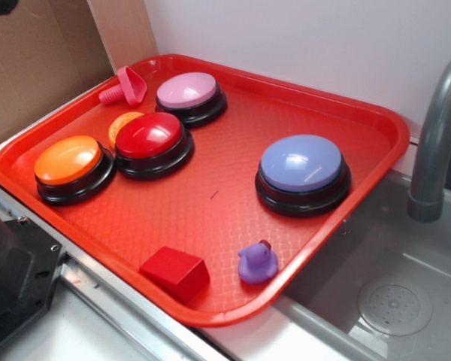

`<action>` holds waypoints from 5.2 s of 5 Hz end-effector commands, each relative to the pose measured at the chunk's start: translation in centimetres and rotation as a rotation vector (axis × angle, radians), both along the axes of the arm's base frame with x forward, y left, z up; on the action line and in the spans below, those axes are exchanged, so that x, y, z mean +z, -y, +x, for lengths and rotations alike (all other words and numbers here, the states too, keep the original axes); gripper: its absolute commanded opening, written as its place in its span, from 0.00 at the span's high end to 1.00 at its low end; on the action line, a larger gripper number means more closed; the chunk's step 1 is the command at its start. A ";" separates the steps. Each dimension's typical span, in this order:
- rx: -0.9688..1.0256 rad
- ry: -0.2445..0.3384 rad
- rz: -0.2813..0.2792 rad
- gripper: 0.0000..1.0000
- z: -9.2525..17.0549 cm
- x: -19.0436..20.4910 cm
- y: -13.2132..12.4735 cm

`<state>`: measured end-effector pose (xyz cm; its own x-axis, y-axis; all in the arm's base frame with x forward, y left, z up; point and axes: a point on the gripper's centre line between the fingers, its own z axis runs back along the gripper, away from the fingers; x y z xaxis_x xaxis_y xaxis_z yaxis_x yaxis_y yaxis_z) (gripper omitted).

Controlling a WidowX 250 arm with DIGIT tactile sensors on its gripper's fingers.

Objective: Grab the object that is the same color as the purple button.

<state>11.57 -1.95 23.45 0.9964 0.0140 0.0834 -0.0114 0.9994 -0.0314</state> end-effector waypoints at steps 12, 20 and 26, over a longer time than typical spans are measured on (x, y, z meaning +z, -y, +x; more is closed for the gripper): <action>-1.454 0.256 -0.116 0.00 5.5 -18.1 16.7; -1.098 0.226 0.038 1.00 6.7 -13.8 15.0; 0.067 0.010 0.044 1.00 3.6 -5.0 4.2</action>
